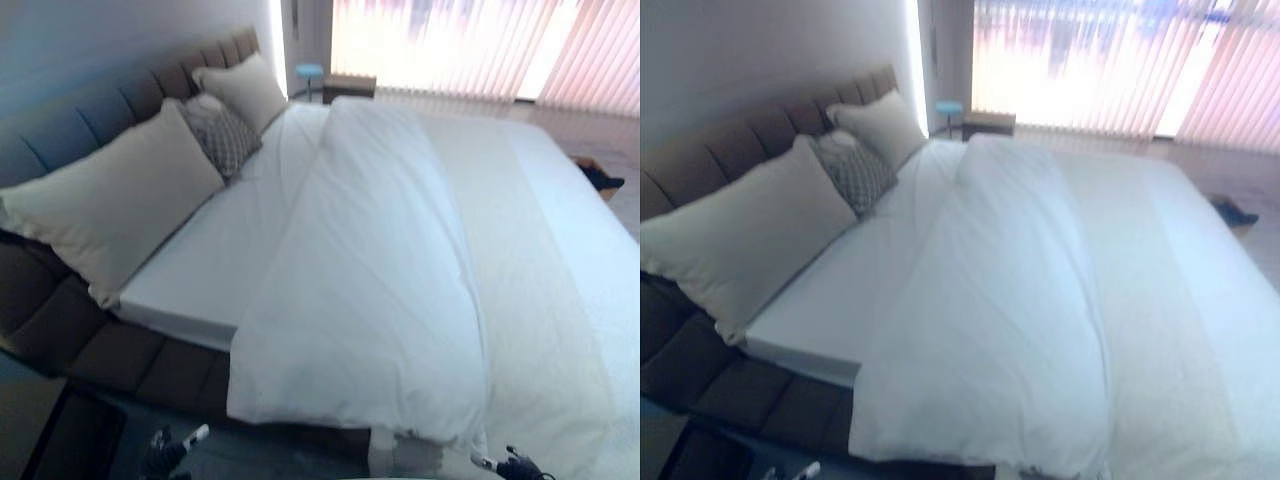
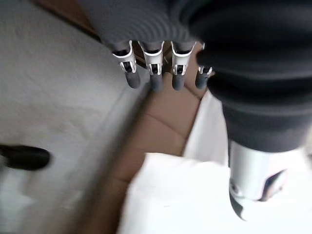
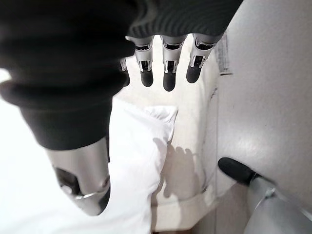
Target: Make the bed
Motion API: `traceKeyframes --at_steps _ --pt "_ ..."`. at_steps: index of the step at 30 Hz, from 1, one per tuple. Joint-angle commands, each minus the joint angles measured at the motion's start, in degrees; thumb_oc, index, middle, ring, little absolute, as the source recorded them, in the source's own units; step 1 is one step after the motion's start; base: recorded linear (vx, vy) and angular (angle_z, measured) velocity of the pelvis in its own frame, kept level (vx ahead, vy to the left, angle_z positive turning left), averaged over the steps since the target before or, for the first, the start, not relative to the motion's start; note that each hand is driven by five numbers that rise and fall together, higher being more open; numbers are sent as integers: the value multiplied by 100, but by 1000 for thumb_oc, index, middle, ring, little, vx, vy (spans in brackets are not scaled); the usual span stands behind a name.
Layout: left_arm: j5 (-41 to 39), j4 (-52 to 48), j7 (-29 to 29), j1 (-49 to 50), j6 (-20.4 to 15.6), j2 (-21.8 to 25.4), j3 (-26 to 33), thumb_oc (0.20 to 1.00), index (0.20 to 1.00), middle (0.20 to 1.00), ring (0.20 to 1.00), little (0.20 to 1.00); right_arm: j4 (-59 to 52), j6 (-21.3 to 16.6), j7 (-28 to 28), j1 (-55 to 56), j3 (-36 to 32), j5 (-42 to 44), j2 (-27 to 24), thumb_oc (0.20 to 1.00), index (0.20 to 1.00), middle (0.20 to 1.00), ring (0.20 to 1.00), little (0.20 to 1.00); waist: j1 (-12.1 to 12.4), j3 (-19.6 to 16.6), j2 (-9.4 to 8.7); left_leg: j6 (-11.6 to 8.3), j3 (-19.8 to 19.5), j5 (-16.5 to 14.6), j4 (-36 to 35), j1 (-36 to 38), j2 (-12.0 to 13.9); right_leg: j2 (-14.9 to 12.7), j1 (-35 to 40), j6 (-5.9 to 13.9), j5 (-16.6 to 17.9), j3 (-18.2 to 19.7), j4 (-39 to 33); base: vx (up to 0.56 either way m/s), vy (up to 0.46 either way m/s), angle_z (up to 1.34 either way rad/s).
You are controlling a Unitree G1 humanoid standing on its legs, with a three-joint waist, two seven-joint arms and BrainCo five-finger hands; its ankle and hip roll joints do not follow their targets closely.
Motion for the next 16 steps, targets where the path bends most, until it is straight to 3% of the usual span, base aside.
traceKeyframes --at_steps 1,16 --pt "827 212 -30 -88 -18 115 -241 1000 1000 1000 1000 1000 59 13 65 -322 49 -327 123 1000 1000 1000 1000 1000 131 58 -177 -28 -23 702 -313 -258 -17 -210 202 522 92 -112 -5 3 24 -4" --pt "1050 105 -140 -174 -28 -28 -634 1000 1000 1000 1000 1000 -9 21 20 -343 267 -485 311 1000 1000 1000 1000 1000 59 -34 -202 23 -6 589 -278 -70 -86 -203 349 509 133 99 -29 8 11 -4"
